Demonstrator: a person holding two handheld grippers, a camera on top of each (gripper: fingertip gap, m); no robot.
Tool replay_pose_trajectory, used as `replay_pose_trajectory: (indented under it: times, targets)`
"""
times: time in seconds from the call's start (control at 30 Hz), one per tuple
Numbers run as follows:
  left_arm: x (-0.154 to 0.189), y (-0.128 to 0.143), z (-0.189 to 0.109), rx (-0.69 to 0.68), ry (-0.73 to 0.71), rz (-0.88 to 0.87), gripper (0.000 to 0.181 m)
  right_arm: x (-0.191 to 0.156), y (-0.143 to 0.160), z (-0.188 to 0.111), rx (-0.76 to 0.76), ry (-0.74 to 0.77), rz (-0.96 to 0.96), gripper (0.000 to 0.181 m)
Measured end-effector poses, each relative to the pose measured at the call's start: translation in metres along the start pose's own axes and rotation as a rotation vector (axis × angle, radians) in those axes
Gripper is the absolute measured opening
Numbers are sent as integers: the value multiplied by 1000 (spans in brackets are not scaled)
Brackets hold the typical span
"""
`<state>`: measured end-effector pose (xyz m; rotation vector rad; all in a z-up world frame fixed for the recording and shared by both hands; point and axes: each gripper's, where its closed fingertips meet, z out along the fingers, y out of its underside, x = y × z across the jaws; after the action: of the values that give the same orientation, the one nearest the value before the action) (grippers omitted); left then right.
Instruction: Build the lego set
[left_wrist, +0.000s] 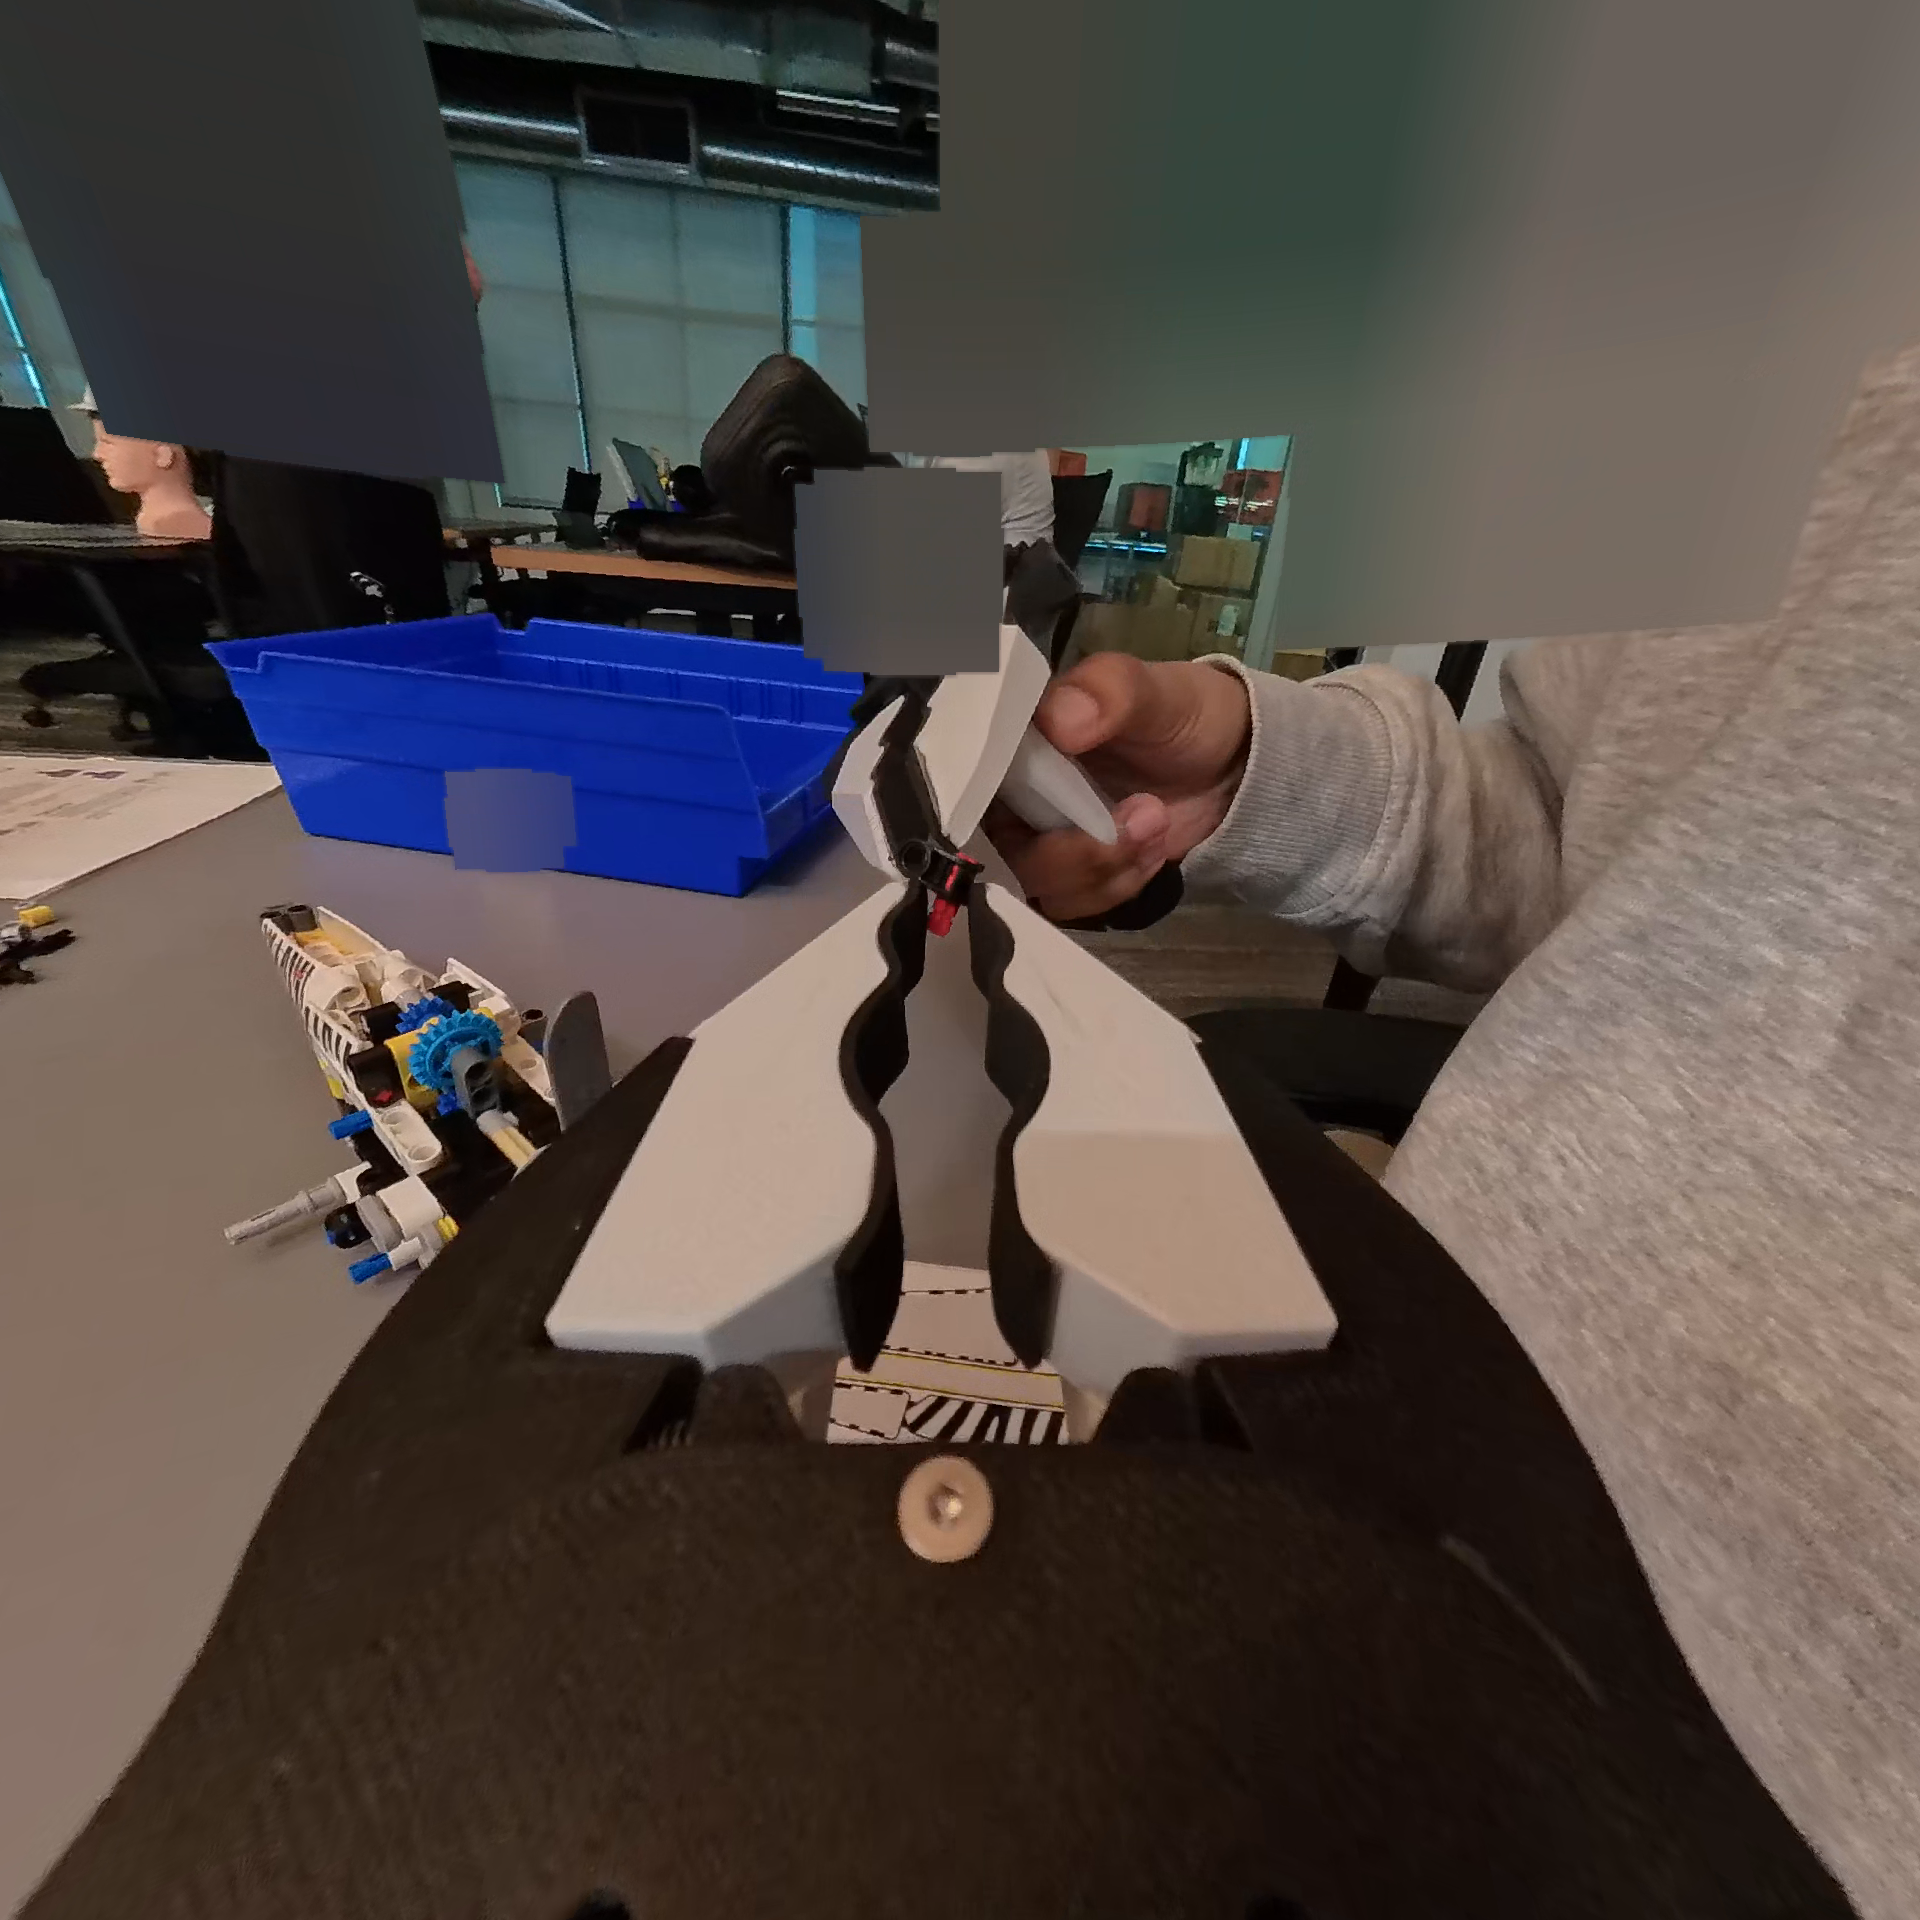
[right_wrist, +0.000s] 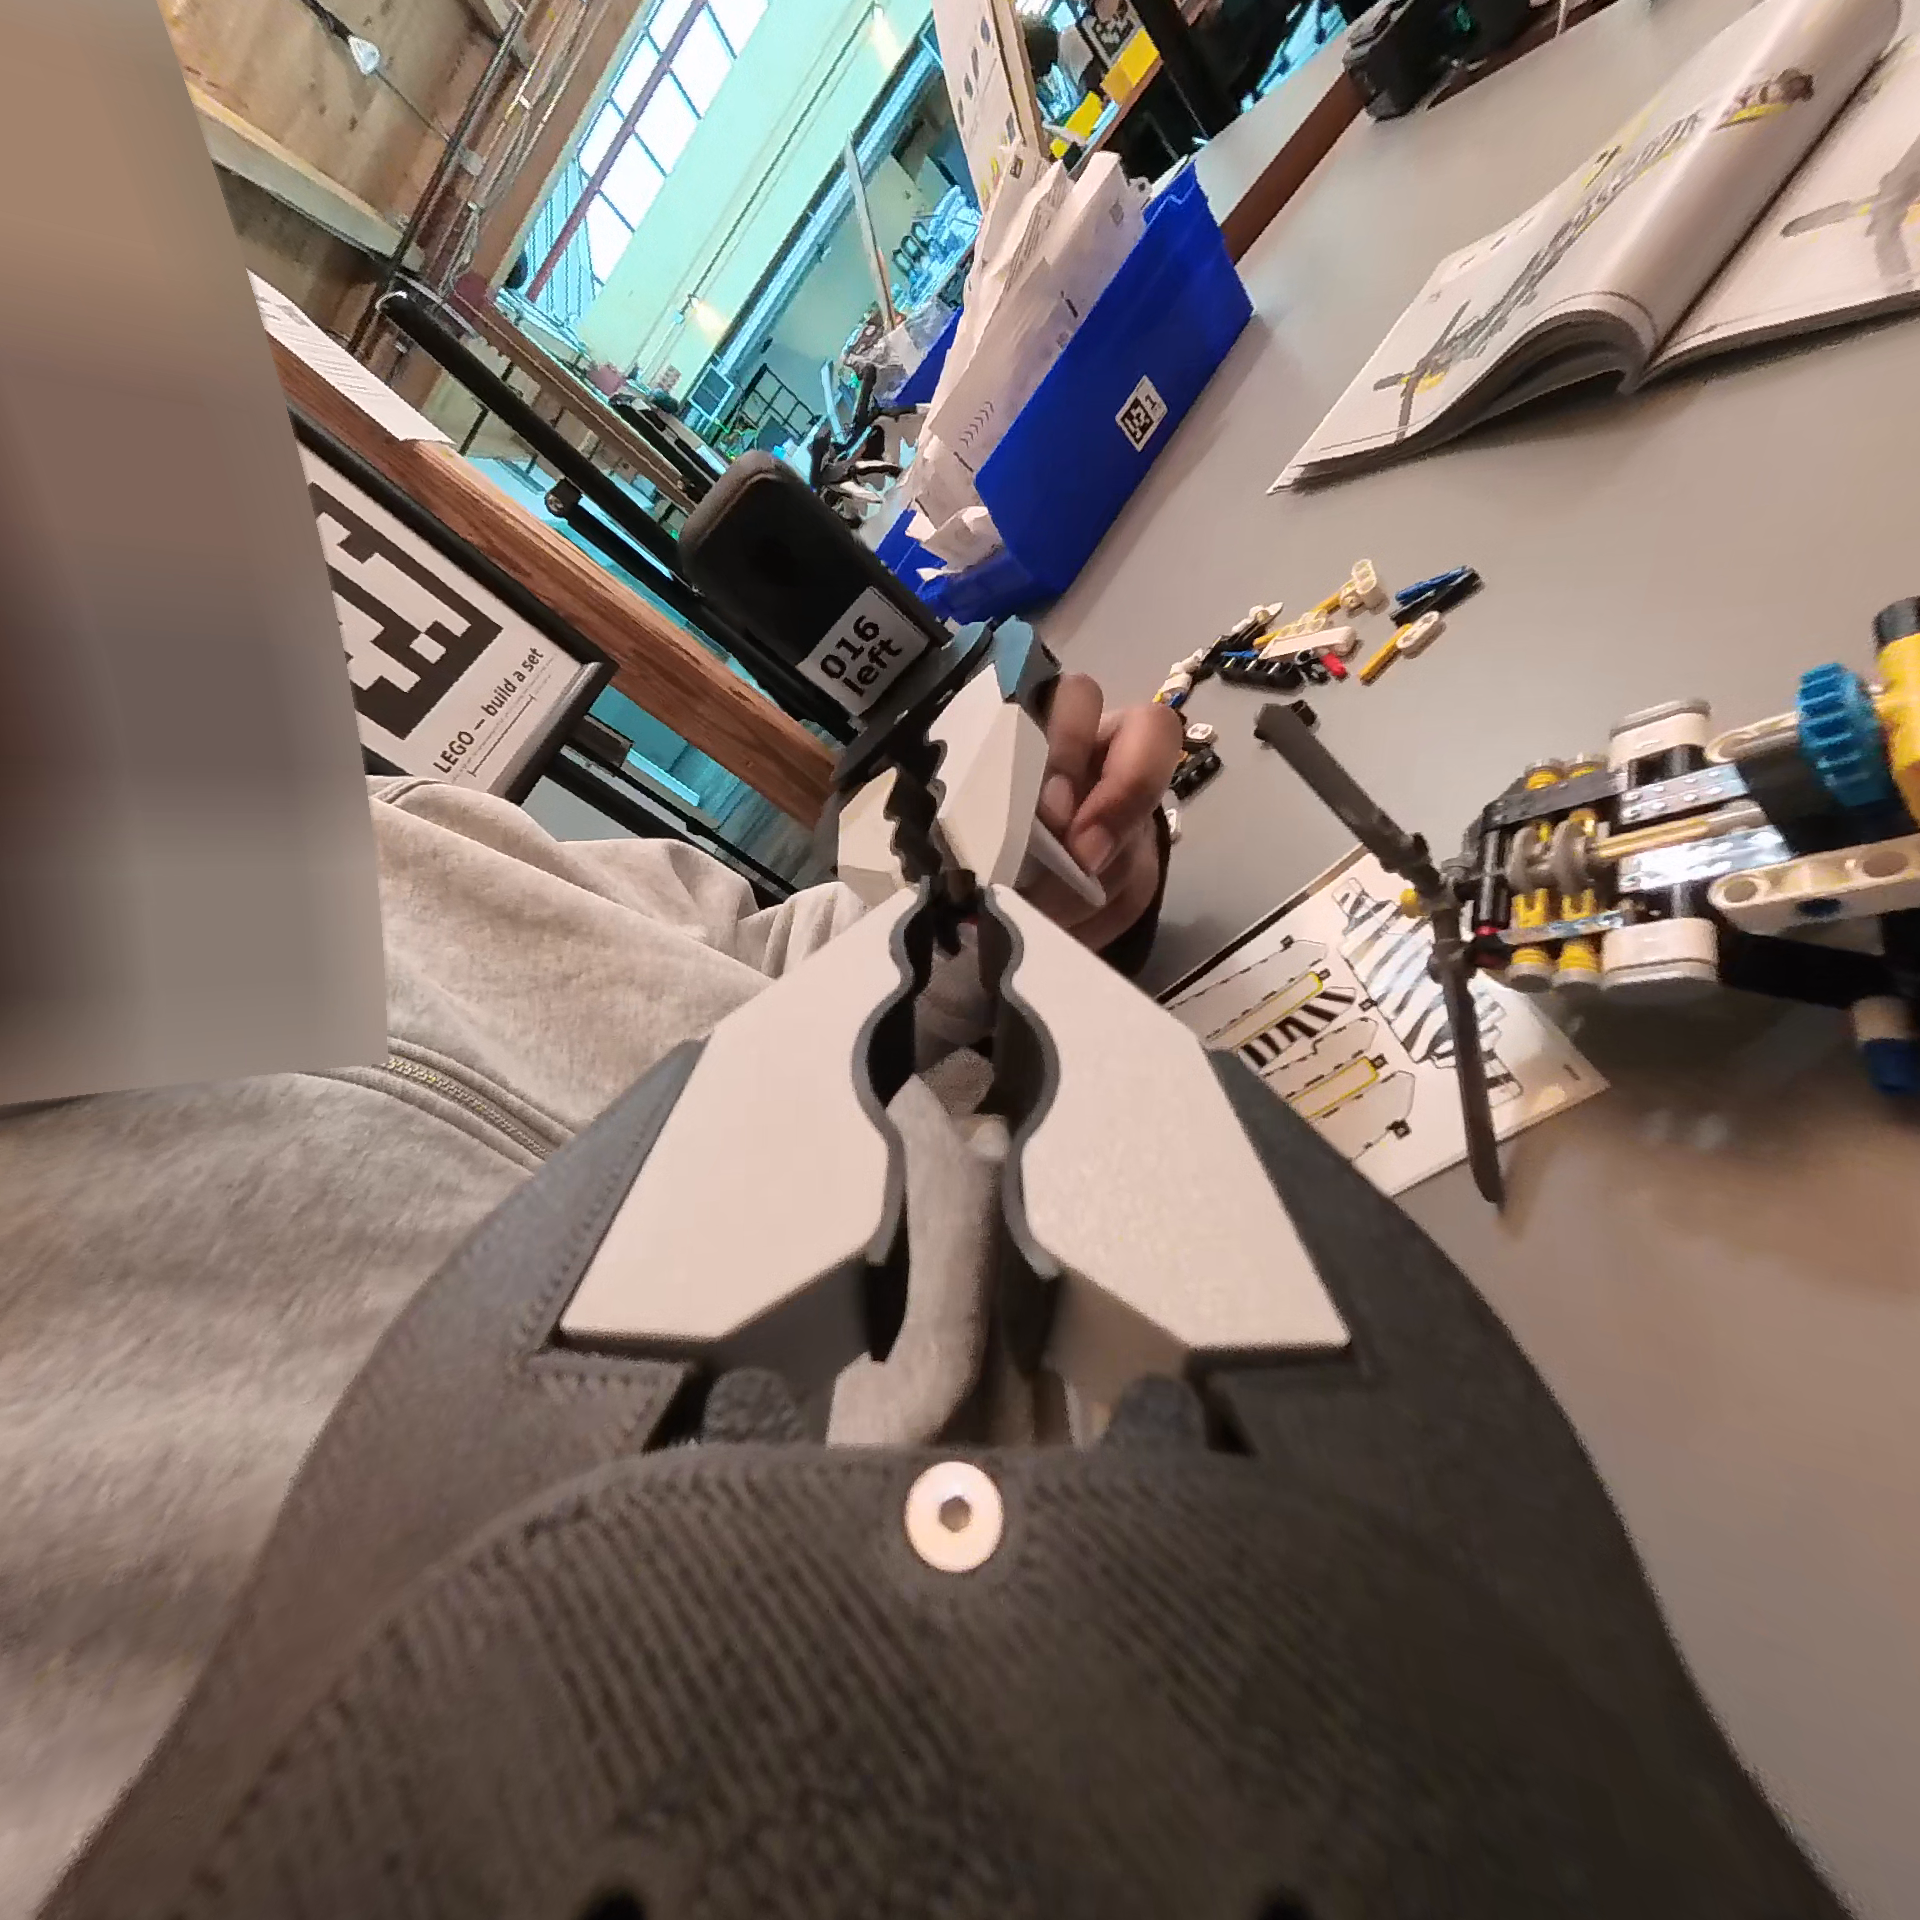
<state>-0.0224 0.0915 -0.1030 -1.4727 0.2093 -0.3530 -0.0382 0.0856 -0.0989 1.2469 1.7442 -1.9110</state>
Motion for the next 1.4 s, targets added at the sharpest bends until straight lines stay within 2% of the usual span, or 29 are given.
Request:
replay_pose_trajectory:
  times: [0.13,0.27,0.37,0.53,0.7,0.87,1.4]
  targets:
    - [-6,0,0,5,-34,-10,5,2,-4,-1,36,11,-11,5]
    - [-14,-6,-4,38,-75,-23,10,4,-19,-9,141,38,-67,4]
    - [-16,-6,-5,40,-77,-48,12,5,-24,-12,171,135,-235,5]
    - [-13,-13,-8,92,-16,-128,18,-3,-25,-6,144,349,-664,5]
    - [-13,-20,-13,136,6,-155,12,-13,-21,5,116,401,-843,5]
    - [-11,-19,-12,129,6,-132,5,-13,-20,9,105,431,-900,5]
    - [-10,-12,-8,80,-12,-76,5,-6,-10,4,8,399,-809,6]
